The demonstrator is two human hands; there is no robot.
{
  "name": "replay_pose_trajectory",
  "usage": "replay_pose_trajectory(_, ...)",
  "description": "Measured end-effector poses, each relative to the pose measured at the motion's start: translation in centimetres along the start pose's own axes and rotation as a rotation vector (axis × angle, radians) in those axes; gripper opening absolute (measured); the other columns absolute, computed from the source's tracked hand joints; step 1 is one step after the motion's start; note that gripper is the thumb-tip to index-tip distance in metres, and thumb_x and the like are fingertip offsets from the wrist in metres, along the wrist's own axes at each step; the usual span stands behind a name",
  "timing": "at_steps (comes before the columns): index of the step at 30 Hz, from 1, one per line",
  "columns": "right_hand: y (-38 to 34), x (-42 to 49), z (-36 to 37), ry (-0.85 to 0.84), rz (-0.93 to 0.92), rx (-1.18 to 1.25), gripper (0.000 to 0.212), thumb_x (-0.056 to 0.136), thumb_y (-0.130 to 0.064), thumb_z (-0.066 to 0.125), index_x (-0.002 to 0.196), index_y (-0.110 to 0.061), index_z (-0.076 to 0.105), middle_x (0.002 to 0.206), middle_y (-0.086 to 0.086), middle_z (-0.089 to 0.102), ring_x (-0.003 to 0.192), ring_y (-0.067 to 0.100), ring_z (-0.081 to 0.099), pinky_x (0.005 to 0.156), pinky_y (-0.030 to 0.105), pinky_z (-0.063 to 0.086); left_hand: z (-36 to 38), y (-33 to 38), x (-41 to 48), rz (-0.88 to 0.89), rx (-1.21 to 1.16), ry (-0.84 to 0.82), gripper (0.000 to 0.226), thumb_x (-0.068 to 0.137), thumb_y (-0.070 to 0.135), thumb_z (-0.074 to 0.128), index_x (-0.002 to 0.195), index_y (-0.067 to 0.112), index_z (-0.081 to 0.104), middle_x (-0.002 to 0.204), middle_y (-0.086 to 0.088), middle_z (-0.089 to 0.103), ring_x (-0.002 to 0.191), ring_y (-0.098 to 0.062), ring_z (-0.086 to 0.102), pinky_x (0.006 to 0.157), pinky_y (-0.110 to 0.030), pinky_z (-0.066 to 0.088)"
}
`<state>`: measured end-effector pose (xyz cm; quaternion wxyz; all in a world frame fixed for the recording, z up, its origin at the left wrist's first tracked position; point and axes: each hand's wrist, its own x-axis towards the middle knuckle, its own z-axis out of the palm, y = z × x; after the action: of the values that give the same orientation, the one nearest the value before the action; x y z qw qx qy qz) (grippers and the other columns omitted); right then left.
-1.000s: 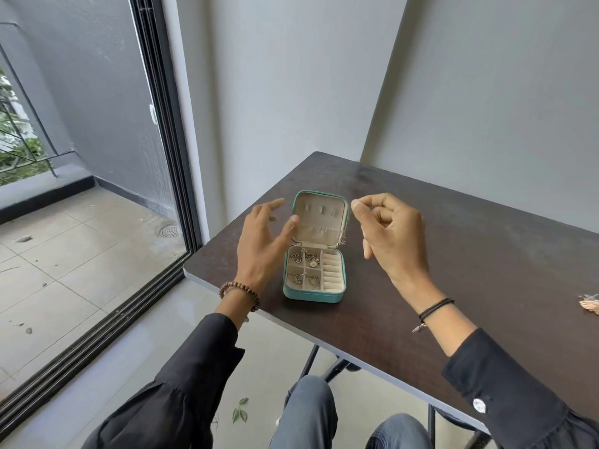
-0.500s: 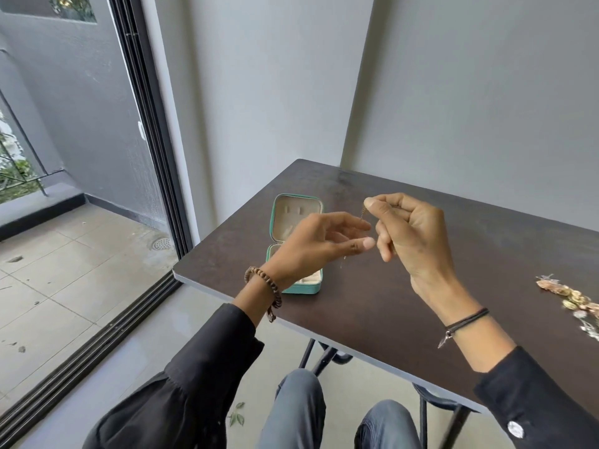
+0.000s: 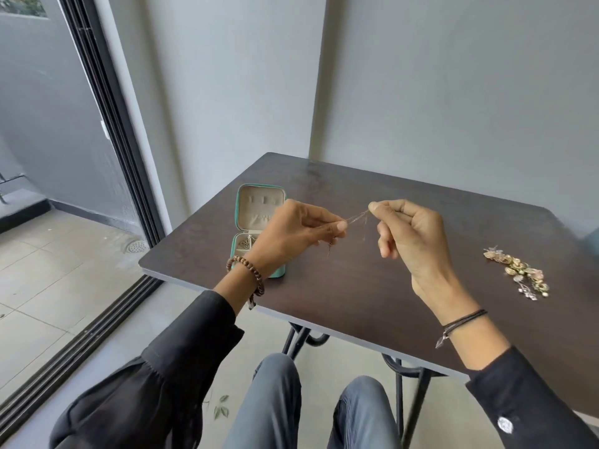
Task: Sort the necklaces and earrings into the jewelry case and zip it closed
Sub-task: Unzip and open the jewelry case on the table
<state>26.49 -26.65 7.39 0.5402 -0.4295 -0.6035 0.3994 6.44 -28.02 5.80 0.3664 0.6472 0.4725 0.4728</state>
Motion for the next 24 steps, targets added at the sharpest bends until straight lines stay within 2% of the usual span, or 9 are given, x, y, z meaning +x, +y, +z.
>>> replay_pose_trajectory(5, 0.5, -0.4, -1.2, 0.025, 0.024, 0.002, 0.019, 0.096, -0.022, 0.070, 0.091, -0.004, 0.071, 0.055, -0.001, 0.054, 0.044, 0.015, 0.047, 0.042, 0.021, 0.034, 0.4, 0.9, 0.4, 0.014, 0.031, -0.023, 0.022, 0.092, 0.030, 0.075, 0.093, 0.008, 0.078, 0.082, -0.004, 0.078, 0.076, -0.011, 0.067, 0.069, -0.021, 0.048)
replay_pose_trajectory(8, 0.7, -0.5, -1.7, 0.046, 0.022, 0.002, 0.016, 0.094, -0.021, 0.071, 0.089, -0.007, 0.072, 0.057, -0.001, 0.057, 0.048, 0.014, 0.049, 0.043, 0.021, 0.035, 0.7, 1.1, 0.6, 0.006, 0.020, -0.025, 0.026, 0.093, 0.031, 0.072, 0.097, 0.006, 0.077, 0.084, -0.004, 0.078, 0.078, -0.009, 0.069, 0.071, -0.022, 0.050)
replay_pose_trajectory(13, 1.0, -0.6, -2.3, 0.091, 0.004, 0.015, 0.013, 0.091, -0.019, 0.074, 0.083, -0.010, 0.075, 0.063, -0.004, 0.059, 0.057, 0.011, 0.050, 0.050, 0.020, 0.040, 1.0, 1.2, 0.8, -0.010, -0.024, -0.022, 0.031, 0.095, 0.028, 0.071, 0.098, -0.002, 0.074, 0.079, -0.003, 0.074, 0.074, -0.015, 0.068, 0.068, -0.020, 0.050)
replay_pose_trajectory(16, 1.2, -0.4, -2.5, 0.091, 0.000, 0.037, 0.011, 0.092, -0.018, 0.072, 0.084, -0.012, 0.075, 0.076, -0.011, 0.070, 0.070, 0.008, 0.060, 0.063, 0.020, 0.048, 1.3, 1.5, 0.9, -0.041, -0.073, -0.027, 0.032, 0.094, 0.027, 0.072, 0.098, -0.005, 0.073, 0.078, -0.004, 0.072, 0.073, -0.016, 0.066, 0.069, -0.024, 0.051)
replay_pose_trajectory(18, 1.4, -0.3, -2.6, 0.060, 0.021, 0.091, 0.010, 0.094, -0.015, 0.069, 0.087, -0.012, 0.075, 0.093, -0.005, 0.077, 0.089, 0.011, 0.070, 0.079, 0.026, 0.054, 1.4, 1.7, 1.1, -0.061, -0.099, -0.040, 0.033, 0.093, 0.029, 0.073, 0.100, -0.003, 0.074, 0.079, -0.003, 0.071, 0.073, -0.017, 0.067, 0.077, -0.031, 0.055)
replay_pose_trajectory(20, 1.3, -0.3, -2.7, 0.014, 0.052, 0.174, 0.011, 0.097, -0.012, 0.064, 0.089, -0.011, 0.071, 0.100, 0.006, 0.079, 0.103, 0.019, 0.073, 0.091, 0.032, 0.055, 1.6, 2.1, 1.1, -0.074, -0.120, -0.051, 0.034, 0.093, 0.031, 0.072, 0.101, -0.002, 0.073, 0.080, 0.000, 0.071, 0.073, -0.017, 0.066, 0.080, -0.033, 0.056)
replay_pose_trajectory(22, 1.2, -0.4, -2.7, -0.007, 0.079, 0.250, 0.011, 0.098, -0.009, 0.062, 0.088, -0.010, 0.067, 0.091, 0.011, 0.077, 0.100, 0.025, 0.073, 0.095, 0.035, 0.056, 1.8, 2.5, 1.0, -0.086, -0.132, -0.060, 0.035, 0.095, 0.032, 0.071, 0.100, -0.003, 0.071, 0.082, 0.003, 0.071, 0.074, -0.015, 0.066, 0.080, -0.033, 0.056)
replay_pose_trajectory(24, 1.1, -0.4, -2.7, -0.015, 0.100, 0.314, 0.012, 0.098, -0.008, 0.061, 0.087, -0.009, 0.065, 0.078, 0.006, 0.071, 0.090, 0.026, 0.073, 0.094, 0.037, 0.056, 2.1, 3.0, 0.9, -0.091, -0.162, -0.070, 0.028, 0.097, 0.030, 0.067, 0.098, 0.002, 0.070, 0.088, 0.002, 0.073, 0.078, -0.015, 0.068, 0.084, -0.036, 0.056)
